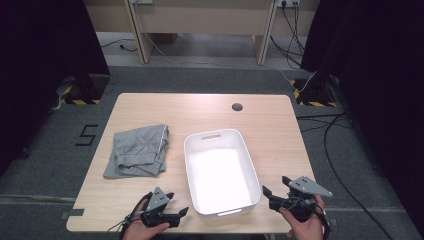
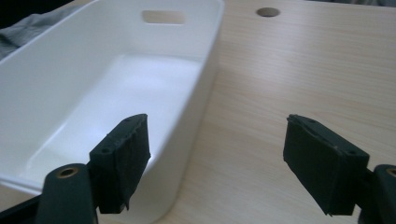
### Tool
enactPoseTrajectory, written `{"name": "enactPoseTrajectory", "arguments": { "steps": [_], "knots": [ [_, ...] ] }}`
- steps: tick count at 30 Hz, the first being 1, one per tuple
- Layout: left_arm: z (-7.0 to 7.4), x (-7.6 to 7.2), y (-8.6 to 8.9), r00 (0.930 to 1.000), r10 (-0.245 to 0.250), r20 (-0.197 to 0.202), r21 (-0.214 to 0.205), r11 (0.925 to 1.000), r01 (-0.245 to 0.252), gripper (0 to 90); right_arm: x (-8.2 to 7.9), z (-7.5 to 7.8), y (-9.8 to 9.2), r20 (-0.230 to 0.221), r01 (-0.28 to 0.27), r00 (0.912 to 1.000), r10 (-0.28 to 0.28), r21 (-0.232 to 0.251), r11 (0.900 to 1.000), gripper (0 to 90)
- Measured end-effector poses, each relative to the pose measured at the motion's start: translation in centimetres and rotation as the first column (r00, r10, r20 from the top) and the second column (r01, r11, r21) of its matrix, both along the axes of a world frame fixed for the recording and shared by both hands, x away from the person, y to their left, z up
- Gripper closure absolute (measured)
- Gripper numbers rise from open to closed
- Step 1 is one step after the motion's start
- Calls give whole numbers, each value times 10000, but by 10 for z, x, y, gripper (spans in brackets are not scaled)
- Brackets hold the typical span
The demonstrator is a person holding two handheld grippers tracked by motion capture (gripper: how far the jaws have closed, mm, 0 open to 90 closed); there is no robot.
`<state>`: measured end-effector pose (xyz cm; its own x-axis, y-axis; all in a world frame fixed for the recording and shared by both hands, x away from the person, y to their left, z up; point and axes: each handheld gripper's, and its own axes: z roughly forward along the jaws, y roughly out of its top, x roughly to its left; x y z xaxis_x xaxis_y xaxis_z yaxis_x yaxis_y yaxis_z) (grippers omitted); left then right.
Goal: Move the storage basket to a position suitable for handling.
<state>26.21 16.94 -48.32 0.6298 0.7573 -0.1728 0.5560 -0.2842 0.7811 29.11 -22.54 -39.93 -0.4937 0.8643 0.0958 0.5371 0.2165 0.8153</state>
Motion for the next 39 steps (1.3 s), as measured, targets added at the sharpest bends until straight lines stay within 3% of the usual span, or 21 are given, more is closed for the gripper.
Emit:
{"name": "enactPoseTrajectory", "arguments": {
  "steps": [4, 5, 9, 12, 13, 15, 21, 24, 27, 28, 32, 39],
  "knots": [
    [1, -1, -15, 9994, -347, 72, 103, 9993, 347, 286, -1, -1, 11, -105, -412, 9991, 413, 66, 9991, 256],
    [2, 0, -20, 9987, -489, 107, 137, 9987, 488, 304, 0, -4, 17, -286, -700, 9971, 700, 17, 9975, 293],
    [2, 3, -35, 9965, -829, 105, 97, 9965, 828, 321, 5, -12, 24, -618, -998, 9932, 988, -128, 9949, 343],
    [3, 6, -48, 9938, -1082, 239, 229, 9939, 1077, 323, 9, -16, 27, -810, -956, 9923, 933, -251, 9951, 300],
    [3, 8, -52, 9933, -1129, 252, 245, 9934, 1123, 323, 13, -17, 27, -815, -687, 9946, 645, -501, 9964, 304],
    [3, 11, -58, 9928, -1175, 249, 291, 9927, 1168, 322, 20, -20, 24, -814, -551, 9954, 514, -443, 9975, 289],
    [4, 21, -78, 9912, -1323, 98, 240, 9910, 1320, 335, 43, -22, 18, -677, -573, 9964, 519, -802, 9951, 264],
    [5, 27, -90, 9900, -1402, 137, 352, 9896, 1396, 336, 65, -24, 15, -592, -698, 9961, 657, -696, 9951, 277],
    [5, 30, -96, 9901, -1405, 81, 352, 9895, 1401, 336, 75, -25, 15, -455, -750, 9964, 720, -675, 9949, 279],
    [5, 31, -98, 9910, -1337, 5, 273, 9906, 1337, 321, 81, -25, 16, -376, -896, 9955, 865, -914, 9918, 274],
    [5, 40, -105, 9944, -1056, -70, 244, 9941, 1057, 292, 98, -25, 18, -318, -915, 9956, 884, -1120, 9895, 249],
    [6, 41, -110, 9924, -1221, -174, 66, 9925, 1222, 282, 116, -28, 23, -202, -1190, 9929, 1173, -1469, 9820, 284]
  ]
}}
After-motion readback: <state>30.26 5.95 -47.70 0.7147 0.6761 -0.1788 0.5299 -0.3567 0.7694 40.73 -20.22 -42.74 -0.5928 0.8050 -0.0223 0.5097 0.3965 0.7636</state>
